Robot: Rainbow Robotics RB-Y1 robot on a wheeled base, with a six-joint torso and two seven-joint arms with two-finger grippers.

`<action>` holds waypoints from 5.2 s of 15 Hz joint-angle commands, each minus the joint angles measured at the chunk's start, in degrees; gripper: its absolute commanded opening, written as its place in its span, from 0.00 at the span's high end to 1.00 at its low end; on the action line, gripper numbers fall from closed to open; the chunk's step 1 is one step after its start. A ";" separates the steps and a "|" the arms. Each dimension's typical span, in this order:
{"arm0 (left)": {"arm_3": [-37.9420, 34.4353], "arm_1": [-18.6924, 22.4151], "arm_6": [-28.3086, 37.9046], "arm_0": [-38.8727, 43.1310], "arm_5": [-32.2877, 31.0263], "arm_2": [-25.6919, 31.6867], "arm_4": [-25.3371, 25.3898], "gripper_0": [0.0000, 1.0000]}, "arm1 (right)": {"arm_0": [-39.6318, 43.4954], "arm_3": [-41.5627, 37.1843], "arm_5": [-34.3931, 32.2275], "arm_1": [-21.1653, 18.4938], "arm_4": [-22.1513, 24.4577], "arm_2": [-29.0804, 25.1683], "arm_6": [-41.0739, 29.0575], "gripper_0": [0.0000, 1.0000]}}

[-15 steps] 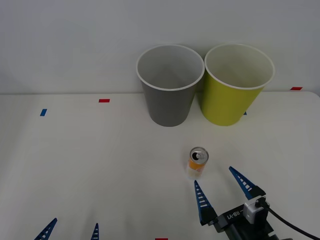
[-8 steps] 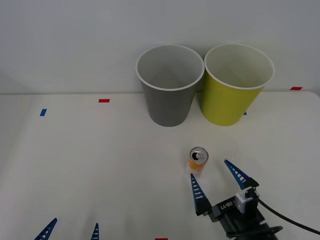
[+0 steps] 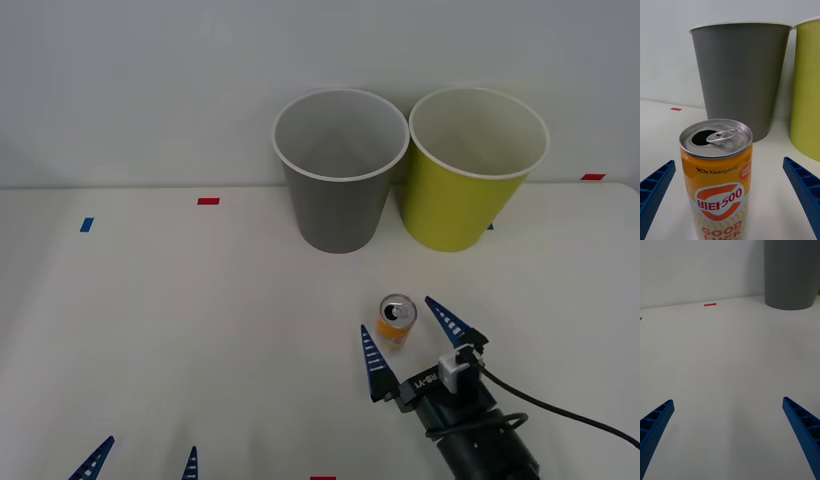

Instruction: Put cans in the gray bin and PET bottles in the light green bin.

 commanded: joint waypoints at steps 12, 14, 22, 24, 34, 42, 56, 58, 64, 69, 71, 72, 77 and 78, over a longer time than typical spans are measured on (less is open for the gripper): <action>0.00 0.00 0.00 0.00 0.00 0.00 0.00 0.00 | -1.87 0.01 2.85 1.38 0.01 -0.45 0.36 0.00; 0.00 0.00 0.00 0.00 0.00 0.00 0.00 0.00 | -1.96 0.01 3.20 1.73 -0.25 -0.71 0.27 0.51; 0.00 0.00 0.00 0.00 0.00 0.00 0.00 0.00 | -1.87 0.01 3.29 1.64 -0.78 -1.33 -0.08 0.95; 0.00 0.00 0.00 0.00 0.00 0.00 0.00 0.00 | -1.96 0.01 3.29 1.73 -0.87 -1.77 -0.34 0.97; 0.00 0.00 0.00 0.00 0.00 0.00 0.00 0.00 | 1.99 -24.16 33.52 0.32 -1.92 -5.63 -1.66 1.00; 0.00 0.00 0.00 0.00 0.00 0.00 0.00 0.00 | -3.02 -41.65 63.58 -2.31 -3.15 -8.01 -5.00 1.00; 0.00 0.00 0.00 0.00 0.00 0.00 0.00 0.00 | -30.52 -53.57 107.26 -0.29 -25.39 -24.71 -8.69 1.00; 0.00 0.00 0.00 0.00 0.00 0.00 0.00 0.00 | -33.51 -52.02 107.26 -0.64 -29.08 -26.99 -8.78 1.00; 0.00 0.00 0.00 0.00 0.00 0.00 0.00 0.00 | -46.08 -44.37 107.17 0.76 -27.59 -28.49 -7.20 1.00; 0.00 0.00 0.00 0.00 0.00 0.00 0.00 0.00 | -50.56 -34.97 93.81 0.94 -27.94 -27.17 -6.06 1.00; 0.00 0.00 0.00 0.00 0.00 0.00 0.00 0.00 | -51.62 -31.37 89.68 0.76 -28.03 -25.94 -5.35 1.00; 0.00 0.00 0.00 0.00 0.00 0.00 0.00 0.00 | -51.62 -29.96 87.22 0.76 -27.85 -25.15 -5.27 1.00; 0.00 0.00 0.00 0.00 0.00 0.00 0.00 0.00 | -52.50 -18.89 70.61 0.06 -21.79 -17.15 -5.53 1.00; 0.00 0.00 0.00 0.00 0.00 0.00 0.00 0.00 | -53.46 -16.43 68.59 0.06 -20.82 -16.36 -5.53 1.00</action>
